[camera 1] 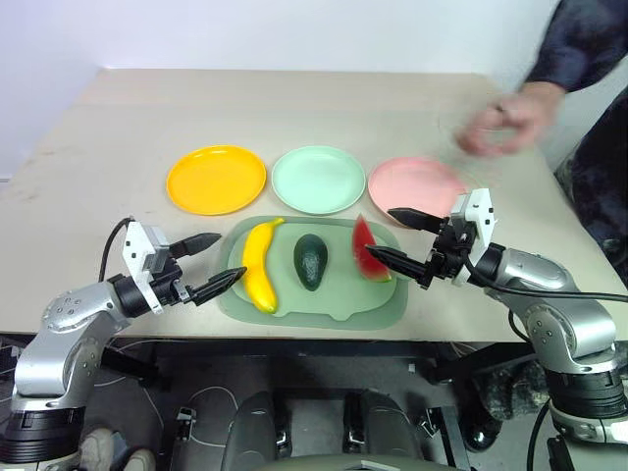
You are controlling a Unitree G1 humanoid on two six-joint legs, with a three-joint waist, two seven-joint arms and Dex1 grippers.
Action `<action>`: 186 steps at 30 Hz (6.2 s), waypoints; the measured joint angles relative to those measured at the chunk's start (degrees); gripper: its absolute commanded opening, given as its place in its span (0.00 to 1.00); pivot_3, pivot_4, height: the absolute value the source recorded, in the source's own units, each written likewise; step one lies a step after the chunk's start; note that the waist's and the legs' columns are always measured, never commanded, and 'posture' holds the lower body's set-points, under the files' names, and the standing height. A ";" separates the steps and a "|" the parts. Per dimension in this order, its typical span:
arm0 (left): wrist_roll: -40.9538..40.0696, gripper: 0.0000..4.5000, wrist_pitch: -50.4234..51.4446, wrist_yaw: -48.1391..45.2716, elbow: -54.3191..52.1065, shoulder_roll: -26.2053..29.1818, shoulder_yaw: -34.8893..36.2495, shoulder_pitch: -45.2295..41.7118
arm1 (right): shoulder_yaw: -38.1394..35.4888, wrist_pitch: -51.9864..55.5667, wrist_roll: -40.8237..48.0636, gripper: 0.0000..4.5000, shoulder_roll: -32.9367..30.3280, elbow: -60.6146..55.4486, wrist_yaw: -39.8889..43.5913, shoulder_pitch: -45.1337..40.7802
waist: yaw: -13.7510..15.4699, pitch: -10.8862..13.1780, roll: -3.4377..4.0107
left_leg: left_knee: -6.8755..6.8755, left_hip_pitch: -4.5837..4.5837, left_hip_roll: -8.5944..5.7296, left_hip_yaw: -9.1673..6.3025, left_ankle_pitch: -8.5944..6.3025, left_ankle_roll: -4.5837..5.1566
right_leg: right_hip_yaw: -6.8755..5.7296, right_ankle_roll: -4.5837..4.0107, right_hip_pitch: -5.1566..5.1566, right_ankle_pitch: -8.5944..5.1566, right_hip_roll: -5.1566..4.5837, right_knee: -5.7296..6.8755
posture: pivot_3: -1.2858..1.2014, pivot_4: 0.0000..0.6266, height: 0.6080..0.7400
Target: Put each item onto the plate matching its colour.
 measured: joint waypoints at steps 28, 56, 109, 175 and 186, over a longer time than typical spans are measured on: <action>0.29 0.99 -0.24 1.82 1.55 -2.26 -3.75 -3.56 | -1.68 22.94 10.03 1.00 -5.47 -5.75 -9.13 -5.36 | -0.01 0.00 0.00 | -0.01 -0.01 -0.01 -0.01 -0.01 0.02 | 0.00 0.00 0.01 0.00 -0.03 -0.02 | 0.52 0.24 0.66; 4.17 0.99 -4.07 0.94 5.87 -4.90 -6.58 -7.05 | 2.38 49.08 10.39 1.00 -4.09 0.66 -22.08 -23.95 | -0.12 0.00 0.00 | -0.06 -0.10 -0.01 0.04 -0.01 0.03 | 0.00 -0.02 -0.12 0.02 -0.03 -0.06 | 0.52 0.24 0.66; 5.15 1.00 -4.48 1.09 7.86 -6.30 -6.55 -9.66 | 13.69 50.98 9.58 0.55 1.29 24.88 -39.60 -45.46 | -0.31 -0.01 0.05 | -0.11 -0.16 0.01 0.15 -0.02 0.03 | 0.02 -0.01 -0.20 0.03 0.00 -0.12 | 0.52 0.24 0.66; 4.32 1.00 -3.77 0.92 5.57 -3.52 -4.54 -6.85 | -2.69 60.08 20.79 1.00 24.88 22.04 -45.84 -32.51 | -1.75 0.08 0.20 | -0.12 -0.18 0.01 0.17 0.03 -0.04 | 0.07 -0.01 -0.26 0.02 0.05 -0.02 | 0.52 0.24 0.66; 3.81 1.00 -2.71 1.15 5.40 -3.53 -4.34 -6.43 | 1.48 60.08 22.64 1.00 27.49 26.35 -53.55 -34.09 | -1.78 0.08 0.20 | -0.13 -0.18 0.03 0.16 0.03 -0.04 | 0.08 -0.01 -0.25 0.02 0.05 -0.03 | 0.52 0.24 0.66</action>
